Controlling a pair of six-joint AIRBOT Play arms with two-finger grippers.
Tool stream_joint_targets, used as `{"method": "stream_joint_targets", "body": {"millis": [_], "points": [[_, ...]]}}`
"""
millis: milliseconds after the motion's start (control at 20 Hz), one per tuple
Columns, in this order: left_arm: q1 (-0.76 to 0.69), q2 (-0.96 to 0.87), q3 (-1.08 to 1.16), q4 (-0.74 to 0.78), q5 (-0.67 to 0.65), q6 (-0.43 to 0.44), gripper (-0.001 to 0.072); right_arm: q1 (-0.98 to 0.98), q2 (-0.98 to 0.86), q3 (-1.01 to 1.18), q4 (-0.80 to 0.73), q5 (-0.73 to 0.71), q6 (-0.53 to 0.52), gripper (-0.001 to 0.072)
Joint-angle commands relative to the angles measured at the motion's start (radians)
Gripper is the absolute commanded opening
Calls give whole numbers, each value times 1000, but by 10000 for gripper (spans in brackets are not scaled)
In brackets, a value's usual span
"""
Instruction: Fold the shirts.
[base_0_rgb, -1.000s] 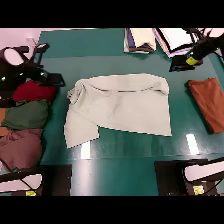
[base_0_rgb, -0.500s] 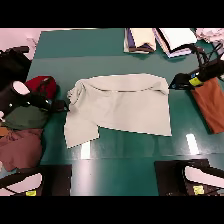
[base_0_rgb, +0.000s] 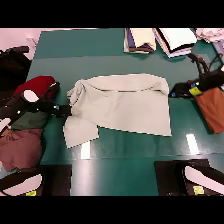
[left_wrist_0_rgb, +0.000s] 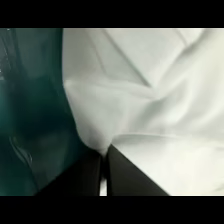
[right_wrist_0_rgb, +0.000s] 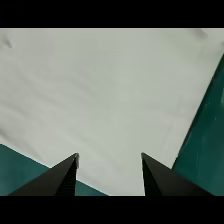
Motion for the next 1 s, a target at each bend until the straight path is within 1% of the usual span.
{"method": "stream_joint_targets", "body": {"millis": [0, 50, 100, 150, 300, 400, 450, 650, 700, 800, 850, 900, 950], "points": [[-2, 91, -3, 30, -16, -3, 28, -132, 77, -190, -43, 16, 0, 452], [-2, 120, -3, 33, -17, -3, 28, -189, 97, -264, -49, 21, 0, 466], [-2, 146, -3, 33, -16, -4, 29, -251, 108, -340, -39, 20, -1, 560], [-2, 160, -3, 31, -15, -4, 29, -293, 107, -401, -27, 19, -18, 564], [-2, 171, -3, 31, -32, -4, 29, -336, 104, -551, 43, -24, -53, 550], [-2, 171, -3, 31, -35, -4, 28, -303, 104, -610, 88, -69, -56, 463], [-2, 171, -3, 31, -35, -4, 29, -272, 104, -631, 109, -93, -56, 449], [-2, 171, -3, 31, -40, -4, 29, -129, 104, -650, 147, -156, -53, 447], [-2, 171, -3, 31, -42, -4, 29, -100, 104, -650, 145, -171, -43, 407], [-2, 171, -3, 31, -43, -4, 29, -59, 105, -650, 143, -200, -43, 198], [-2, 174, -3, 32, -44, -4, 29, -44, 105, -644, 142, -211, -44, 40], [-2, 183, 3, 34, -51, -4, 28, -33, 107, -623, 142, -208, -44, 17], [-2, 203, 24, 40, -66, -4, 28, -24, 122, -583, 139, -191, -44, 17]]}}
